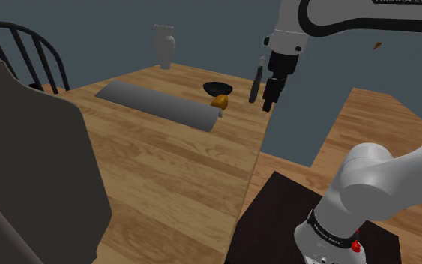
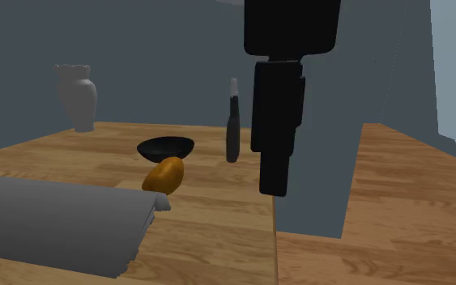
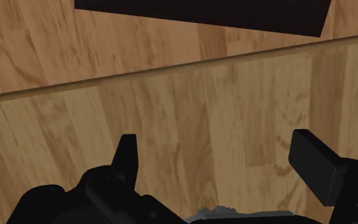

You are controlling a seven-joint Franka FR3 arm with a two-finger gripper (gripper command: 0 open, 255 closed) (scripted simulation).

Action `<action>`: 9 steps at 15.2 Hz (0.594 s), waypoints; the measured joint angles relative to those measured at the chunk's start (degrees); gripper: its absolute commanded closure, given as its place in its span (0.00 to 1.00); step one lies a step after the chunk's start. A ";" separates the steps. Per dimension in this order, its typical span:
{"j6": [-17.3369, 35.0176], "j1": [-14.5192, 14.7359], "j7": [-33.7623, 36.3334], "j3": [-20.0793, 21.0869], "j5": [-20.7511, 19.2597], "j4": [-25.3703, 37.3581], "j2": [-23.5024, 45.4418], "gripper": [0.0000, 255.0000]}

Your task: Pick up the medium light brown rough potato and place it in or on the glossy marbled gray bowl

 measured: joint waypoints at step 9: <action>18.41 -5.23 19.72 2.43 7.56 -2.51 8.21 0.00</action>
